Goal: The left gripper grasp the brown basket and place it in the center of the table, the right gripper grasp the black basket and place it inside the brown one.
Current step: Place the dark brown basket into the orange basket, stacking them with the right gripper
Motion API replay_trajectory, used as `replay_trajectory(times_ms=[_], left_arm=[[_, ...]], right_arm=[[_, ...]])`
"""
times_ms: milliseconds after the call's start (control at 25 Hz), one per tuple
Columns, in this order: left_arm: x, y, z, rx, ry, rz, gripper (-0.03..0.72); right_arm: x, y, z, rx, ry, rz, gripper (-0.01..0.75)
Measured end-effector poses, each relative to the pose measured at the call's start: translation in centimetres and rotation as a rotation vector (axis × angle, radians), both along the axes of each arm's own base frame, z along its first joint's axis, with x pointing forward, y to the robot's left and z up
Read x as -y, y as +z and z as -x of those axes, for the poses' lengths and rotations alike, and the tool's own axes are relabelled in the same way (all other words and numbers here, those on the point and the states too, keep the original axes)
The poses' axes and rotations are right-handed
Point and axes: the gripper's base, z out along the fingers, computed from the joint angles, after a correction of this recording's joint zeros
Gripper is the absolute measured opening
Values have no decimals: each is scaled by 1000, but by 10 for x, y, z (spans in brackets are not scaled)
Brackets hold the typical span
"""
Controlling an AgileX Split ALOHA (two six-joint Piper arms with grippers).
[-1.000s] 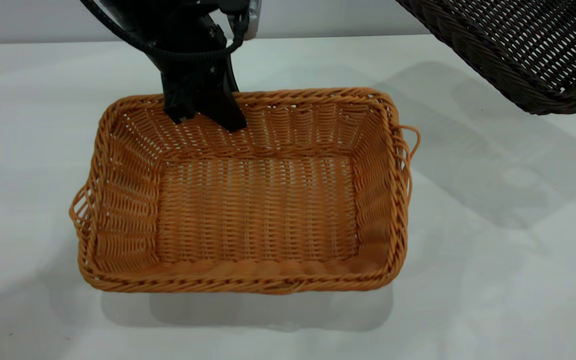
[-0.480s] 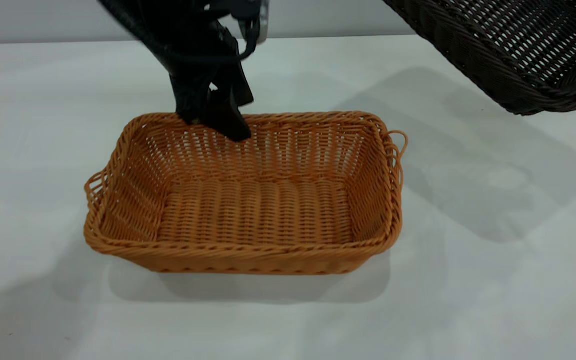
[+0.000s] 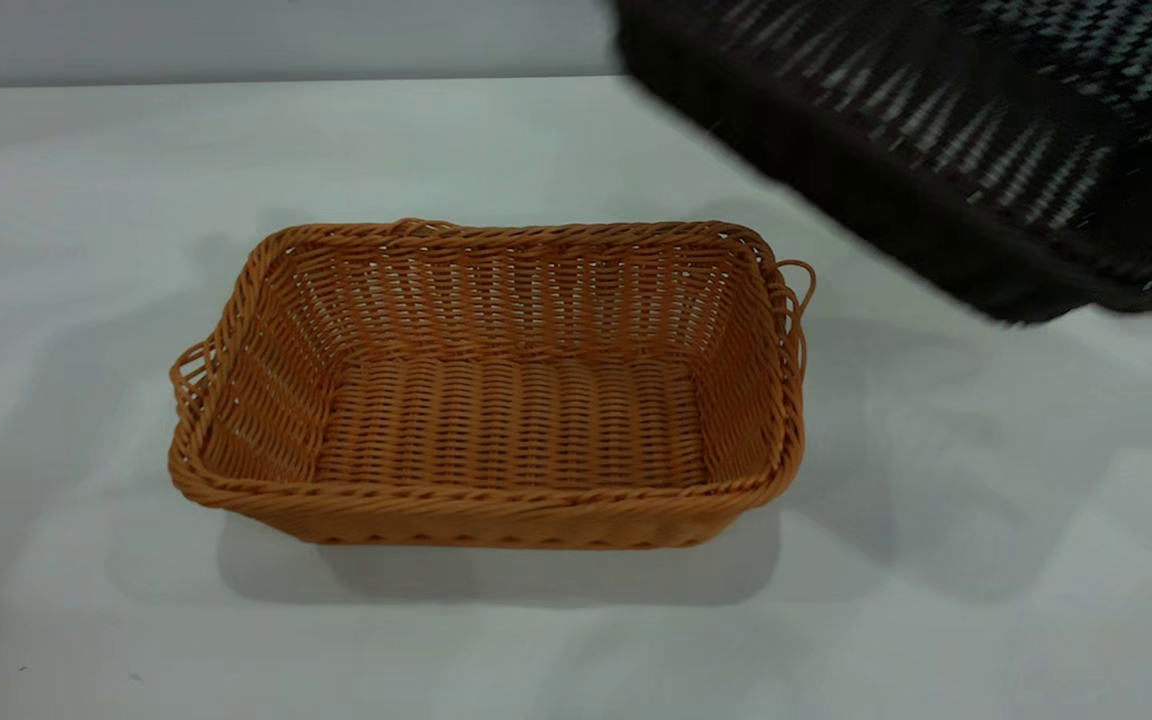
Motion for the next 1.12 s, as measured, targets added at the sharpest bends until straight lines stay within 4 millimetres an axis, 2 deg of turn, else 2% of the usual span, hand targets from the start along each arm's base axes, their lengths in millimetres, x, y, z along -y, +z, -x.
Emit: replay_trajectory(times_ms=[120, 240, 360, 480, 600, 760, 960, 1120], left_arm=[[-24, 3, -3, -31, 140, 56, 509], [-37, 3, -4, -51, 202, 78, 509], [-41, 3, -4, -53, 214, 82, 509], [-41, 3, -4, -60, 212, 87, 509], [-41, 3, -3, -64, 211, 89, 509], [-40, 3, -3, -69, 208, 90, 509], [-40, 3, -2, -74, 205, 91, 509], [-39, 3, -2, -78, 209, 103, 509]], right_arm=[[-39, 7, -2, -41, 138, -5, 108], [-79, 15, -2, -80, 265, 21, 108], [-115, 23, -4, -92, 369, 90, 108], [-140, 23, -10, -118, 424, 139, 108], [-157, 16, -19, -146, 448, 172, 108], [-169, -2, -29, -195, 452, 179, 108], [-178, -24, -35, -228, 449, 186, 108], [-180, -33, -38, -239, 431, 178, 108]])
